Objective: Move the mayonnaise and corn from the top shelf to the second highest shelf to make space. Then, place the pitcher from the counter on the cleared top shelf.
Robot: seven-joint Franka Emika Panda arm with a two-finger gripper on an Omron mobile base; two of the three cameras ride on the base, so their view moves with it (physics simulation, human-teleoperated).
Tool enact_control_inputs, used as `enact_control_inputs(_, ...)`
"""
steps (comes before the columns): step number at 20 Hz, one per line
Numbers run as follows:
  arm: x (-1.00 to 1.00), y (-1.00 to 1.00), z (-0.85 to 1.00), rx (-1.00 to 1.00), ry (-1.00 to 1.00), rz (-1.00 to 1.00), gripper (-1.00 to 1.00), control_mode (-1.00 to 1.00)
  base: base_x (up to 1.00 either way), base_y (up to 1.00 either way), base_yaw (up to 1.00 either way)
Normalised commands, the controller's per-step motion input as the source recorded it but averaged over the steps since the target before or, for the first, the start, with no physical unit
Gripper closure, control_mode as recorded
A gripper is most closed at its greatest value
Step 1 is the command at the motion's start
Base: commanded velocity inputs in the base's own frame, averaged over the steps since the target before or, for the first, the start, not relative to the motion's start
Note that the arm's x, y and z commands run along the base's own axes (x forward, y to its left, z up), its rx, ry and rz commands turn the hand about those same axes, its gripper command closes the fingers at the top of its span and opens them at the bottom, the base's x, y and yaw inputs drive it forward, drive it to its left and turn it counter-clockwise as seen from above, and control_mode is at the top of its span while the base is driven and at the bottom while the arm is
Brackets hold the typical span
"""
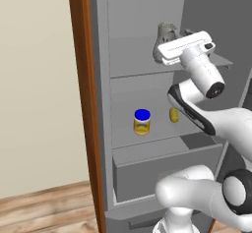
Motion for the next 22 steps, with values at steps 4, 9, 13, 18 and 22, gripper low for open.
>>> enact_control_inputs(4,-0.65,0.46,0.00,-0.11,0.30,0.00,-1.00,-1.00,0.00,0.00,0.00)
enact_control_inputs(9,-0.70,0.24,0.00,-0.06,0.39,-0.05,-1.00,-1.00,0.00,0.00,0.00)
enact_control_inputs(13,-0.74,0.08,0.02,0.00,0.45,-0.07,-1.00,-1.00,0.00,0.00,0.00)
enact_control_inputs(18,-0.74,0.06,-0.01,-0.01,0.45,-0.07,-1.00,-1.00,0.00,0.00,0.00)
enact_control_inputs(22,-0.68,0.15,-0.65,-0.14,0.39,-0.03,-1.00,-1.00,0.00,0.00,0.00)
